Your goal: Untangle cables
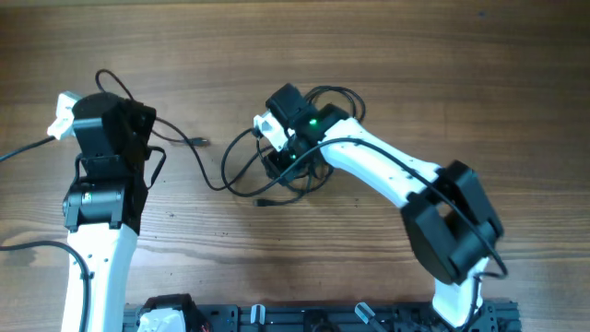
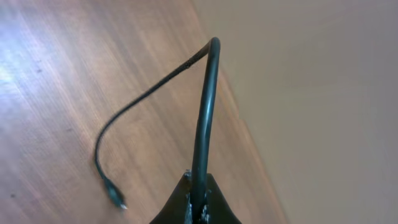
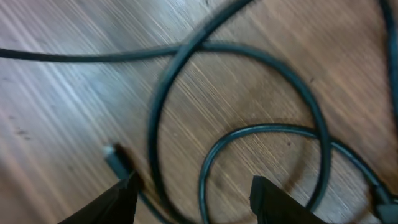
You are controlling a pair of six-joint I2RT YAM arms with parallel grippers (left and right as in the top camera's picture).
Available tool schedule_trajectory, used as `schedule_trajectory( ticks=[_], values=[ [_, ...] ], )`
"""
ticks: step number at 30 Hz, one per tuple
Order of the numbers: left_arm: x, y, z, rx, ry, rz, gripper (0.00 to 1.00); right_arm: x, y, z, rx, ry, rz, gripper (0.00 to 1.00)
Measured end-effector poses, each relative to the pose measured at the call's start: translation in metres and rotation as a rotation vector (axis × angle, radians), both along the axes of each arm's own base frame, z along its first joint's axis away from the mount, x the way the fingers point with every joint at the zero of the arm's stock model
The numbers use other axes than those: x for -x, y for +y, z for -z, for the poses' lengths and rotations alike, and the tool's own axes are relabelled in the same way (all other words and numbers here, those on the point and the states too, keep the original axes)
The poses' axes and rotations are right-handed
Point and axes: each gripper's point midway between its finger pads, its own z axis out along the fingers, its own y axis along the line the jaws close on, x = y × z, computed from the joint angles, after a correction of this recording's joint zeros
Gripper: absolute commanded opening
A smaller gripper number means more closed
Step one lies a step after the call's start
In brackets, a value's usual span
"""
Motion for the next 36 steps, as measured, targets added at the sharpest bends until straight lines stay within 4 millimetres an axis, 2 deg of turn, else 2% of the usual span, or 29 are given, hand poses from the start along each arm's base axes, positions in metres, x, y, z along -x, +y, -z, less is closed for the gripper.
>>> schedule_trajectory(
  ticks=[1,4,5,10,13,15,17,19,23,27,28,31,36],
  values=[
    [0.002,0.0,0.003,-0.001,0.016,-0.003,0.04,0.0,-0.001,0.004,0.009,0.004,-0.002,0.49],
    [0.006,0.001,0.009,0.0,0.044,-0.005,0.04,-0.001,-0.001,0.006,0.014,-0.005,-0.012,0.09],
    [0.007,0.0,0.01,0.0,0.048,-0.005,0.04,-0.001,-0.001,0.006,0.016,-0.008,-0.017,0.04],
    [0.01,-0.001,0.015,-0.01,0.08,0.013,0.04,-0.016,-0.011,0.007,0.05,-0.025,0.117,0.04],
    [0.009,-0.006,0.014,-0.052,0.09,0.081,0.04,-0.042,-0.034,-0.005,0.029,-0.026,0.258,0.04],
    [0.008,-0.009,0.014,-0.08,0.096,0.119,0.04,-0.062,-0.051,-0.025,-0.022,-0.04,0.334,0.04],
    [0.009,-0.01,0.015,-0.104,0.11,0.146,0.04,-0.083,-0.072,-0.06,-0.131,-0.05,0.408,0.04],
    [0.012,-0.011,0.019,-0.116,0.133,0.162,0.04,-0.092,-0.083,-0.098,-0.274,-0.042,0.43,0.04],
    [0.015,-0.011,0.022,-0.128,0.155,0.175,0.04,-0.08,-0.077,-0.19,-0.672,0.009,0.29,0.04],
    [0.016,-0.012,0.023,-0.131,0.16,0.182,0.04,-0.063,-0.074,-0.265,-0.949,0.017,0.128,0.04],
    [0.016,-0.012,0.023,-0.132,0.16,0.182,0.04,-0.061,-0.075,-0.279,-0.994,0.014,0.101,0.04],
    [0.016,-0.012,0.024,-0.133,0.166,0.184,0.04,-0.062,-0.082,-0.303,-1.075,0.022,0.066,0.04],
    [0.017,-0.012,0.025,-0.141,0.174,0.191,0.04,-0.07,-0.1,-0.307,-1.101,0.118,0.176,0.04]
  ],
)
